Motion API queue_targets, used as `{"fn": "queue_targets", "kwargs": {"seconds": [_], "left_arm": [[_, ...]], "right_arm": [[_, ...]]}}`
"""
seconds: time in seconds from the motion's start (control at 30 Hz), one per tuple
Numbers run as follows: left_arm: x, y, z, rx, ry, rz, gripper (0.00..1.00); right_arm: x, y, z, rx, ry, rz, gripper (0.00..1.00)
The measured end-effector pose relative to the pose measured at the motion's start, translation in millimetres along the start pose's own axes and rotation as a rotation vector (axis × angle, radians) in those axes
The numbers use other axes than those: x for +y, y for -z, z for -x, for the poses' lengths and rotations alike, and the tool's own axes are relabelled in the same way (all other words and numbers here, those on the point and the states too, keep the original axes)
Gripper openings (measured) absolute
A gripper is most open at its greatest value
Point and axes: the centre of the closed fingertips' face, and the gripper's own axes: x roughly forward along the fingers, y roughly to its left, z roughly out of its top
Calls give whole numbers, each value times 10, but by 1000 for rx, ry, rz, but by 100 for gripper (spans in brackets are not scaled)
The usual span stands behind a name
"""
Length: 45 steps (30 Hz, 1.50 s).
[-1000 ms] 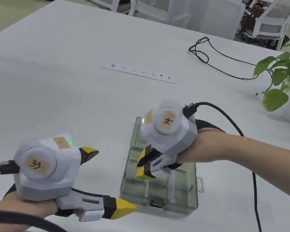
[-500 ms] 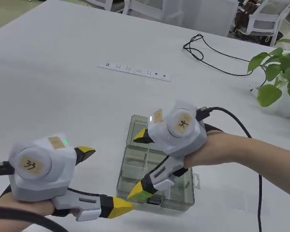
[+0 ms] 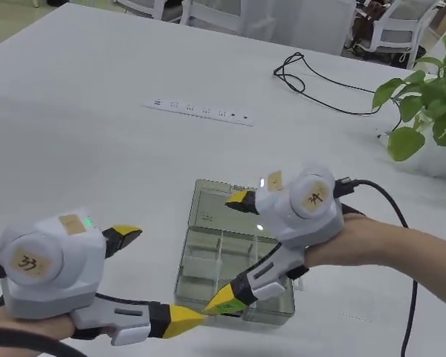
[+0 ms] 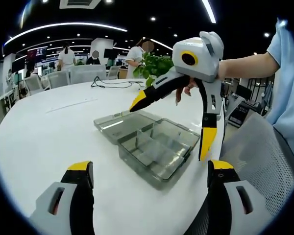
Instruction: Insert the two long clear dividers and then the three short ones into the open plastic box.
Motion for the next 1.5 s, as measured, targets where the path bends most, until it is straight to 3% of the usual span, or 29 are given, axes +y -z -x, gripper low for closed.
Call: {"fn": "queue_targets", "kwargs": {"seconds": [0.27, 0.6, 0.9, 1.23, 1.5], "left_arm": [[36, -3, 8, -2, -11, -3, 99], [27, -26, 5, -5, -8, -4, 98], [23, -27, 0, 7, -1, -20, 99], [32, -23, -11, 23, 6, -36, 98], [31, -34, 2, 28, 3, -42, 98]], "right_arm": [[-59, 212, 330, -26, 51, -91, 100], [-81, 753, 741, 23, 123, -180, 100], [-99, 1161, 945, 68, 167, -238, 100], [-85, 1586, 1140, 164, 165, -250, 95], [-104, 1752, 1188, 211, 149, -242, 92]]}}
